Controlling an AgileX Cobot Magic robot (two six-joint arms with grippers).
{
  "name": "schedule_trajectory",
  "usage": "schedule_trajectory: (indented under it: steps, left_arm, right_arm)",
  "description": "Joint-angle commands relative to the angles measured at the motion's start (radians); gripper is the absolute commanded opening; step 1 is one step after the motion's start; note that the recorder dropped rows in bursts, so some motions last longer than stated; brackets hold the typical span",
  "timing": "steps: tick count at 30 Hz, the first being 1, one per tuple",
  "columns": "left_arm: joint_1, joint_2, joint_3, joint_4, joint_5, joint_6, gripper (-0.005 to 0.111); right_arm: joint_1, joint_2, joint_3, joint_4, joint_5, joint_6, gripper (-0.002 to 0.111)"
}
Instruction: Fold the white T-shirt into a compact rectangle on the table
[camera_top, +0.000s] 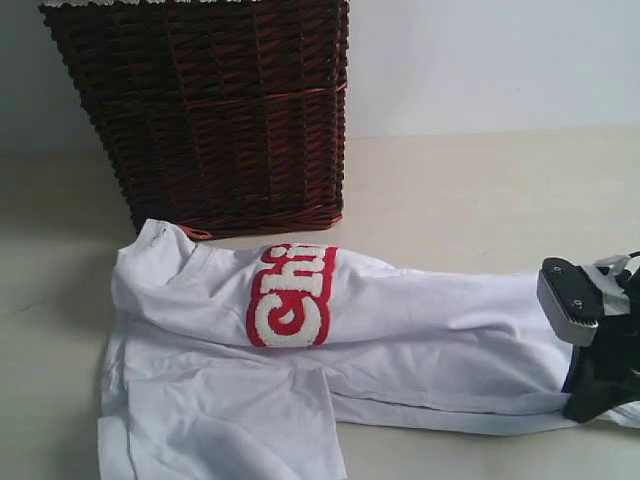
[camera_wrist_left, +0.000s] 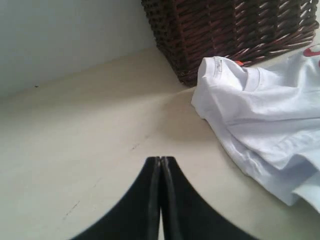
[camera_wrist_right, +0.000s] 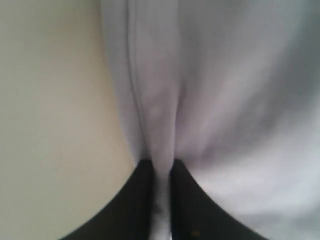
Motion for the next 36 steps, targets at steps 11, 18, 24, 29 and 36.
schedule_trajectory:
  steps: [11,18,24,29,36]
  left_arm:
    - [0.002,-0.009,0.000,0.000,-0.003,0.001,0.000]
    - [0.002,-0.009,0.000,0.000,-0.003,0.001,0.000]
    - [0.002,-0.009,0.000,0.000,-0.003,0.001,0.000]
    - [0.002,-0.009,0.000,0.000,-0.003,0.001,0.000]
    - [0.002,-0.009,0.000,0.000,-0.003,0.001,0.000]
  right_arm:
    - [0.005,-0.314,0.006,0.514,0.206,-0.097,0.059]
    - [0.146,-0.185,0.006,0.846,0.217,-0.129,0.037]
    - [0.326,0.007,-0.002,1.029,0.204,-0.331,0.000]
    - [0.484,0.114,-0.093,1.026,0.125,-0.325,0.000]
    - [0.630,0.166,-0.257,0.901,-0.232,0.155,0.000]
